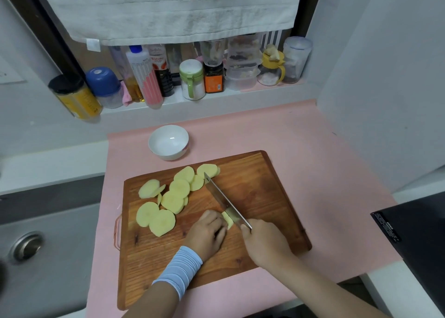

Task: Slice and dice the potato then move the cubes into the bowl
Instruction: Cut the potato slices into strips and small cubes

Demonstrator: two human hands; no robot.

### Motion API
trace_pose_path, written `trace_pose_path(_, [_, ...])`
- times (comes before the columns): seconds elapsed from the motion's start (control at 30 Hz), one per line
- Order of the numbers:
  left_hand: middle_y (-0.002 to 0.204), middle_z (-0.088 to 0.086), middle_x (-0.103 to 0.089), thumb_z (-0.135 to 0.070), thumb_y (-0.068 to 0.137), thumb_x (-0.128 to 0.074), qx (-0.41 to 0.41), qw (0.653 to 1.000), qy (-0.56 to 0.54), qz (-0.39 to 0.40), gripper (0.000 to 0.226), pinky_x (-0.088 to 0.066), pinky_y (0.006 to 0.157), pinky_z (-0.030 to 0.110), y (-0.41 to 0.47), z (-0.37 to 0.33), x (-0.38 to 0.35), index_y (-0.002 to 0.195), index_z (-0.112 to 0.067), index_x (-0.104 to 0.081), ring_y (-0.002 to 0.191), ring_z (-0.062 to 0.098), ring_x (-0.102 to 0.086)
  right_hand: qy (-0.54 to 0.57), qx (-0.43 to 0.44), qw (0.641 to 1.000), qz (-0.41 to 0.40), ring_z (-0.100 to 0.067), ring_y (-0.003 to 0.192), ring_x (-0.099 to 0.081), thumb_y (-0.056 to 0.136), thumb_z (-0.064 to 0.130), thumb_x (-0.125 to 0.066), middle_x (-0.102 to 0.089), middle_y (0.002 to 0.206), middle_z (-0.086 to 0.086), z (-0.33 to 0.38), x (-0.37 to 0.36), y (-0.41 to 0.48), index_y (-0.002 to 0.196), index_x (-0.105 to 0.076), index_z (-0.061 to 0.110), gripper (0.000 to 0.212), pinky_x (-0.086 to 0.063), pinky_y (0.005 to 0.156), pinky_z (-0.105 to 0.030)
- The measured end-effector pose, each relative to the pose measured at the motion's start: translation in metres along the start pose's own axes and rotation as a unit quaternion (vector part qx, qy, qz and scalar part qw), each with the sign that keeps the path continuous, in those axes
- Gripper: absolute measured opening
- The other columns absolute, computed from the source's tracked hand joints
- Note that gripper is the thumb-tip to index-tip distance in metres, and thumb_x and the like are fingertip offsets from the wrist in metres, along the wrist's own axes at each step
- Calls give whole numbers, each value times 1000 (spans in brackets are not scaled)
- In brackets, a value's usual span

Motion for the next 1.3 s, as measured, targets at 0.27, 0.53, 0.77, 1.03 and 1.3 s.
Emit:
trace_pose_path(0.27, [89,-2,-60,-10,88,-67,11,1000,-1,0,10,-50,79,24,4,-1,2,79,-12,-66,87,15,-58,-9,5,1000,12,-14,81,-66,106,41,-38,-70,89,9,-8,0,-18,107,-70,27,35,-56,74,-32])
trace_pose_path(0.53, [90,-2,-61,-10,88,-67,14,1000,-13,-12,7,-49,82,21,2,-2,1,82,-12,-69,88,14,-58,3,-15,999,28,-18,74,-60,105,38,-42,-73,93,4,-3,-9,-6,105,-72,22,34,-48,69,-28])
trace_pose_path(0.77, [96,0,-60,-9,90,-68,3,1000,4,-23,2,-48,87,22,-8,0,-3,89,-10,-68,94,16,-57,16,-32,999,39,-23,82,-64,103,40,-45,-71,93,3,1,-12,8,100,-71,22,32,-51,73,-31])
trace_pose_path(1.03, [94,0,-61,-14,93,-65,11,999,8,-34,6,-49,83,23,-13,0,-1,90,-11,-69,90,15,-57,-13,4,1000,10,-20,88,-65,106,41,-39,-72,100,5,7,-1,-4,108,-69,24,35,-48,72,-31])
trace_pose_path(1.3, [93,-1,-61,-8,89,-70,25,999,-1,-37,4,-49,84,23,-13,0,-1,87,-12,-69,90,15,-58,-16,30,999,20,-8,74,-61,107,41,-36,-64,83,13,1,-5,-24,101,-65,31,31,-53,67,-26])
Point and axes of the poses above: each hand's wrist, its own y-axis towards the middle knuckle, its own x-axis out of the back of the hand, z = x × y, the point moved 1 cm from there along y, towards the middle knuckle
